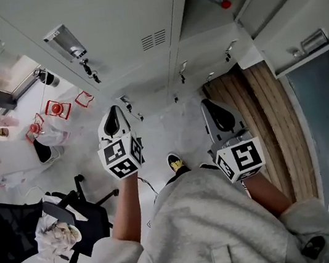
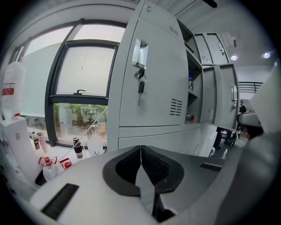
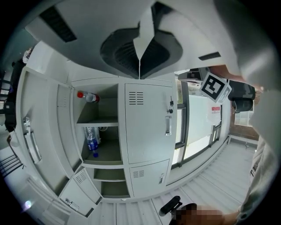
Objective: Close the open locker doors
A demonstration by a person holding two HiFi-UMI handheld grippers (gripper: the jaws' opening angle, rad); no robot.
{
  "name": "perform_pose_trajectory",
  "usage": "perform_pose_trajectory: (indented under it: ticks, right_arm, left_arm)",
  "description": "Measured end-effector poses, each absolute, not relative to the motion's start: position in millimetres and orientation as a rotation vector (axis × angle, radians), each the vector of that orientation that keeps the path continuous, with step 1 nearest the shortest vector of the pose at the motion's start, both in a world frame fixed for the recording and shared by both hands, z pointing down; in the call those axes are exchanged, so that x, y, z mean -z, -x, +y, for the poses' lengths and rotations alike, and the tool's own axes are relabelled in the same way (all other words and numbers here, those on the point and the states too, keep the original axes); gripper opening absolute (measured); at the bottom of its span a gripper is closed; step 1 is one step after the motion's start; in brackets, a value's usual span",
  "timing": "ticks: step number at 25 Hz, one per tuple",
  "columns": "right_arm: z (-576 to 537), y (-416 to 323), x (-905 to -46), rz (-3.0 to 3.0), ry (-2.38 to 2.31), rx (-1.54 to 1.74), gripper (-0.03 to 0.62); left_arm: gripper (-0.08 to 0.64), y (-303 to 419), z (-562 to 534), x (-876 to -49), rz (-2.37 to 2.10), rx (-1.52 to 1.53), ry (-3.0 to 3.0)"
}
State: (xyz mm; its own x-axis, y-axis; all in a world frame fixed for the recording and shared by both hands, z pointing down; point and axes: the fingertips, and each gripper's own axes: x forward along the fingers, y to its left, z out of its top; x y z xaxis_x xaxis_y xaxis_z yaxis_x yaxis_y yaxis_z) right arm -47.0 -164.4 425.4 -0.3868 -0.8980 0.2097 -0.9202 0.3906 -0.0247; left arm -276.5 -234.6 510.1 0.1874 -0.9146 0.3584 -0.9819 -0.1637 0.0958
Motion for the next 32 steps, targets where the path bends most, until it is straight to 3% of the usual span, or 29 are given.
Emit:
perform_pose_trajectory:
  ticks: [17, 32]
  right_arm:
    - [-127, 15, -360, -2.529, -1.725, -0.046, 0.028]
    - [-121, -77, -235, -2.564, -1.756, 0.161, 0.028]
  left_arm:
    - [0.009, 149, -157, -410, -1.517, -0.324, -2.534]
    - [0.011, 112, -160, -375, -1.488, -0.287, -2.547]
